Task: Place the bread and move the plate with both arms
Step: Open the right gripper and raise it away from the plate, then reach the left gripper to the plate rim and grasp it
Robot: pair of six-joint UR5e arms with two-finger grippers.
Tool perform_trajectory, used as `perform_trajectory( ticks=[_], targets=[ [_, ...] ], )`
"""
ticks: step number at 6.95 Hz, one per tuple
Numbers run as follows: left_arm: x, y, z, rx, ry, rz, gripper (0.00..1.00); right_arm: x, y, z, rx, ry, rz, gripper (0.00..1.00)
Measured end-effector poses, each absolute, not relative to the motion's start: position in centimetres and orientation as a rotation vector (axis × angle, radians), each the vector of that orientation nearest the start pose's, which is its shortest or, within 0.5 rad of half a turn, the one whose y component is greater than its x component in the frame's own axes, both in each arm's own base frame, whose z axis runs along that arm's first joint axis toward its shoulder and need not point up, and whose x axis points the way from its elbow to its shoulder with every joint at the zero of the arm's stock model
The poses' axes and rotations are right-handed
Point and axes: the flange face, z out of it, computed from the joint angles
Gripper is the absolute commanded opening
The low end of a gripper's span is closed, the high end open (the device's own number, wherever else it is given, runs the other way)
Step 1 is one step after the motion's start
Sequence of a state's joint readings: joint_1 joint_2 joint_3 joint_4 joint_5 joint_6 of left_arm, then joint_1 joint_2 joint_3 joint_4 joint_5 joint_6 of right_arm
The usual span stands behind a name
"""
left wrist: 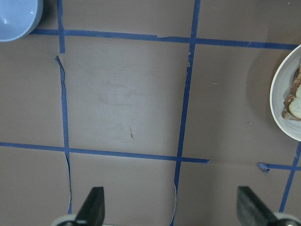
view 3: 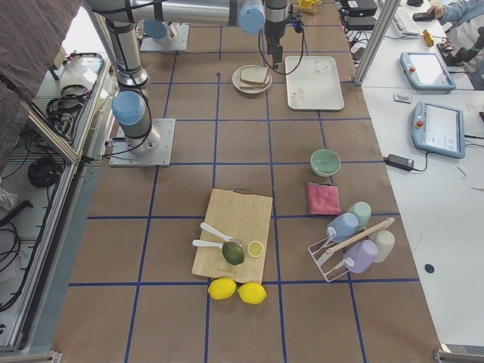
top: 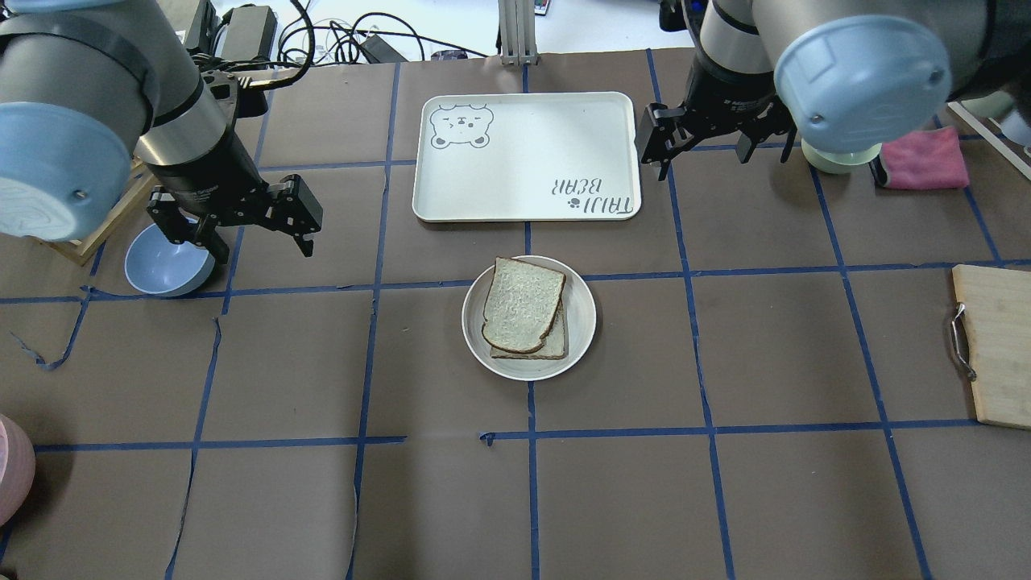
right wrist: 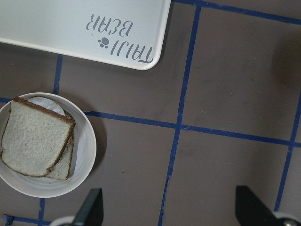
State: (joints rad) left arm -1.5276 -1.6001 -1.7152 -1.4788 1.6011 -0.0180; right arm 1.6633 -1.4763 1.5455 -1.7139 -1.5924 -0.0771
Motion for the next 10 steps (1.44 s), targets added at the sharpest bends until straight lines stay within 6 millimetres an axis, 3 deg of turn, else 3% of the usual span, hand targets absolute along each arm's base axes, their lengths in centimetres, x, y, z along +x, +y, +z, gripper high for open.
perform_trajectory(
  ticks=[1,2,5,7,8,10],
  targets=[
    [-12.4,-50.8,38.9,-0.052,3.134,0.065,0.85,17.9,-50.9,48.6,-0.263,3.133,-0.133,1.0],
    [-14.4,-51.7,36.5,-0.002,3.168,0.019,0.79,17.9,-50.2,49.5,-0.257,3.128,-0.121,1.0],
    [-19.8,-53.1,29.7,0.125,3.257,0.024,0.71,18.3,-49.8,48.6,-0.259,3.131,-0.001,1.0],
    [-21.4,-52.7,24.6,0.157,3.295,0.068,0.71,18.2,-49.4,48.2,-0.26,3.132,0.06,1.0],
    [-22.0,-52.4,22.7,0.166,3.298,0.076,0.61,18.2,-49.3,48.2,-0.258,3.133,0.067,1.0],
    [-23.4,-51.8,20.2,0.187,3.295,0.109,0.57,18.0,-49.3,48.0,-0.248,3.127,0.07,1.0]
  ],
)
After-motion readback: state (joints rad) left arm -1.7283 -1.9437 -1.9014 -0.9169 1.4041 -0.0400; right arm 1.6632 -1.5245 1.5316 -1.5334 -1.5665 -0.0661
